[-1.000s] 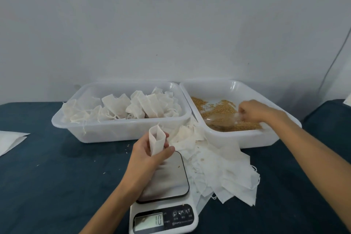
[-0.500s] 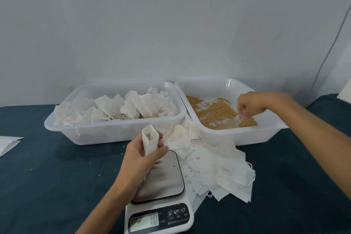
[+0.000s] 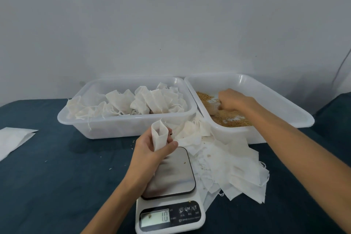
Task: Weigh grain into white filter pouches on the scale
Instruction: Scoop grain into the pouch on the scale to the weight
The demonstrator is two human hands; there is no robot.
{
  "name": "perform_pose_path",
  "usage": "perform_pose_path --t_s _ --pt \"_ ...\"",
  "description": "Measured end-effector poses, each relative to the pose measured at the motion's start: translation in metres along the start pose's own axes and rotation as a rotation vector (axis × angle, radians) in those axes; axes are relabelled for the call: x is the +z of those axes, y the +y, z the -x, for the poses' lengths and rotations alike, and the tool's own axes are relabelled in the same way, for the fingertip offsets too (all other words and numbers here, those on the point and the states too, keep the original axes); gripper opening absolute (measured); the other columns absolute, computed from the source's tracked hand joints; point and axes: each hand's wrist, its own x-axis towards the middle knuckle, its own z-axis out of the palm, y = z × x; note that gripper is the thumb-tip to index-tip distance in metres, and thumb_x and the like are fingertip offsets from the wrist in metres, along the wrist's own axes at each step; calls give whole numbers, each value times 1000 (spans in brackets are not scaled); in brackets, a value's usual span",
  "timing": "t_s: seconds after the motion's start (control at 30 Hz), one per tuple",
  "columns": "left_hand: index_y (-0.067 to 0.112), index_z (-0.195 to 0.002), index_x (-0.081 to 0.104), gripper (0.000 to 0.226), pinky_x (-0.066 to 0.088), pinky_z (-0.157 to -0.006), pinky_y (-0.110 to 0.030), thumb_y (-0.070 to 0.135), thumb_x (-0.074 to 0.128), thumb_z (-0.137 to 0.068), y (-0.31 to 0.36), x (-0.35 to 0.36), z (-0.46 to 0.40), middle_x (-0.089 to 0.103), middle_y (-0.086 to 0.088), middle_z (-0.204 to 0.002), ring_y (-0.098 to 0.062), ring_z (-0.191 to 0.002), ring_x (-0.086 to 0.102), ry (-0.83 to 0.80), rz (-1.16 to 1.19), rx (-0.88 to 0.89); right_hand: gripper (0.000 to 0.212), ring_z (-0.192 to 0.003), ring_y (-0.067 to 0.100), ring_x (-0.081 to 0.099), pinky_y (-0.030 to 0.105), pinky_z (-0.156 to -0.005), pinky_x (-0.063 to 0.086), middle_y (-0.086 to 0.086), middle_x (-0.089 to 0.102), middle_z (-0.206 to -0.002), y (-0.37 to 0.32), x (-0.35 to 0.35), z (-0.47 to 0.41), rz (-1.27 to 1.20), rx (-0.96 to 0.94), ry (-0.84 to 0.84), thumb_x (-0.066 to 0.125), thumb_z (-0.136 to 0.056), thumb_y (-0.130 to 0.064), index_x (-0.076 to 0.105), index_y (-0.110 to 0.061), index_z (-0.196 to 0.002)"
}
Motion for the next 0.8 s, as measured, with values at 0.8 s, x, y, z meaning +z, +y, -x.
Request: perform_pose_path --t_s 0.8 --pt "17 -109 70 36 57 -82 -30 27 82 -77 0 -4 -3 70 1 -88 -15 -87 67 31 7 -17 25 -75 25 54 31 -61 40 7 57 -81 18 14 -26 -52 272 182 65 -94 -14 51 -9 -74"
